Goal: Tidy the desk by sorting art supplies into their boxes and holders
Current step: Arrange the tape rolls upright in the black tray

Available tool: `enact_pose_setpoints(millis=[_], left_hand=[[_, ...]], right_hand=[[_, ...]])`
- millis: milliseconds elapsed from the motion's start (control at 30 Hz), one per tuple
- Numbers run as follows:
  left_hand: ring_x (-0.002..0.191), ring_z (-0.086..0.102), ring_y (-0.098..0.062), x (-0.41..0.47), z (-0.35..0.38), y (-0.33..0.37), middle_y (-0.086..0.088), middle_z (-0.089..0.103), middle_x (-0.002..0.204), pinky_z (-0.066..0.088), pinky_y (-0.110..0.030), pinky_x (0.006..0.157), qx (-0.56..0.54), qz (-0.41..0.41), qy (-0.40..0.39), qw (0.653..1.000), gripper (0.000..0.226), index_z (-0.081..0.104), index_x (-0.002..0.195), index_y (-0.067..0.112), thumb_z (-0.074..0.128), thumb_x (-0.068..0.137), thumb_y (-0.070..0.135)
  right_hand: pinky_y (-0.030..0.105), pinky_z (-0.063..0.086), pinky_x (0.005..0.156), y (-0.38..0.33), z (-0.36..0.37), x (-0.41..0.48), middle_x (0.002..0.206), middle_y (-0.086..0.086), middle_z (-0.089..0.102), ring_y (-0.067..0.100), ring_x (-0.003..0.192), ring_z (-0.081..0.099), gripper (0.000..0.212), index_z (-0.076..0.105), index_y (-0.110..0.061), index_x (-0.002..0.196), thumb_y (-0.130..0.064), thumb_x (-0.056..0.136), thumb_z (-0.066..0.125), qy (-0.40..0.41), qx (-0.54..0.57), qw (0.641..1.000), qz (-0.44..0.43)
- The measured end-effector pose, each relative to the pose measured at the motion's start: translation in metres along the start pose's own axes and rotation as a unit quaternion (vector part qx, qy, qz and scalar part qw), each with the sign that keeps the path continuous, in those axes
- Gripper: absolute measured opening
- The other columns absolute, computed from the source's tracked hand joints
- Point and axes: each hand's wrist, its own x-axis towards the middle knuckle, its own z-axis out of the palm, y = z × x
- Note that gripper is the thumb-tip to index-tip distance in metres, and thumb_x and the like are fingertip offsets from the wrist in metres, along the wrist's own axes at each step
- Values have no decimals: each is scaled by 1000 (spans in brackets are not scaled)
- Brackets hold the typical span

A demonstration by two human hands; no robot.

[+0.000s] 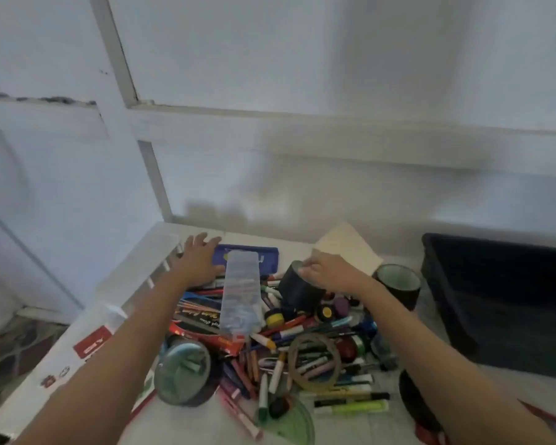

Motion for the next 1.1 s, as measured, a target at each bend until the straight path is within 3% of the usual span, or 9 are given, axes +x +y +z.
enact_pose_setpoints(millis=[100, 167, 300, 433, 567, 800, 833, 967, 1100], left_hand=[[143, -9, -38, -2, 21, -26, -12, -7, 158, 12, -58, 113, 38, -42, -11, 998, 79, 2, 147, 43, 55, 90, 27], [143, -9, -41, -4, 29, -36, -11, -9, 158, 15, -61, 112, 54, -32, -44, 997, 75, 10, 145, 48, 58, 90, 29], [140, 6, -45, -7, 33, -33, -14, 3, 157, 32, -58, 106, 74, -34, 32, 996, 41, 50, 126, 21, 59, 88, 10], [133, 22, -44, -11, 34, -27, -21, 15, 151, 40, -51, 99, -11, -58, 110, 992, 31, 52, 113, 4, 54, 84, -8], [123, 33, -39, -17, 20, -9, -19, 19, 150, 42, -42, 99, -152, -64, 213, 963, 36, 49, 110, -2, 46, 79, -20], [116, 47, -29, -8, -10, 65, -18, 43, 133, 29, -12, 93, -294, 86, 269, 913, 33, 57, 115, -2, 61, 83, -6], [113, 49, -27, -7, -11, 83, -16, 47, 128, 31, -12, 93, -310, 119, 254, 908, 31, 59, 111, 0, 64, 81, -6], [105, 53, -23, -4, 2, 154, -4, 50, 114, 44, -34, 98, -394, 228, 171, 874, 28, 55, 97, 15, 66, 80, -6], [102, 53, -20, 2, 28, 243, -2, 49, 109, 45, -33, 96, -415, 265, 147, 858, 27, 54, 93, 17, 67, 80, -3]], right_hand=[[29, 36, 98, -5, 27, -2, 141, 5, 45, 23, 127, 44, 53, 41, -13, 139, -42, 95, 48, -12, 35, 999, 33], [32, 39, 99, -7, 41, -2, 141, 7, 45, 23, 126, 45, 55, 38, -12, 140, -37, 93, 54, 4, 48, 998, 44], [31, 41, 96, -5, 51, -1, 136, 9, 51, 23, 122, 49, 53, 42, -10, 137, -25, 90, 61, 61, 38, 996, 58], [30, 41, 94, -9, 45, -5, 130, 7, 56, 21, 119, 51, 46, 49, -10, 131, -20, 89, 63, 82, 60, 993, 56], [21, 39, 87, -14, 23, -16, 121, 4, 61, 18, 115, 53, 40, 55, -12, 126, -17, 87, 64, 124, 103, 987, 24], [19, 38, 89, 3, -27, -52, 126, 7, 58, 16, 117, 52, 45, 52, -8, 128, -12, 85, 66, 205, 138, 968, 32], [18, 36, 89, 11, -36, -61, 127, 7, 57, 17, 120, 50, 47, 51, -7, 130, -11, 86, 66, 216, 141, 965, 42], [20, 40, 90, 49, -72, -95, 119, 5, 60, 16, 115, 54, 45, 54, -3, 127, -8, 84, 67, 263, 142, 951, 76], [22, 37, 94, 111, -107, -130, 126, 10, 59, 21, 121, 52, 51, 52, -3, 130, -10, 83, 69, 285, 103, 943, 138]])
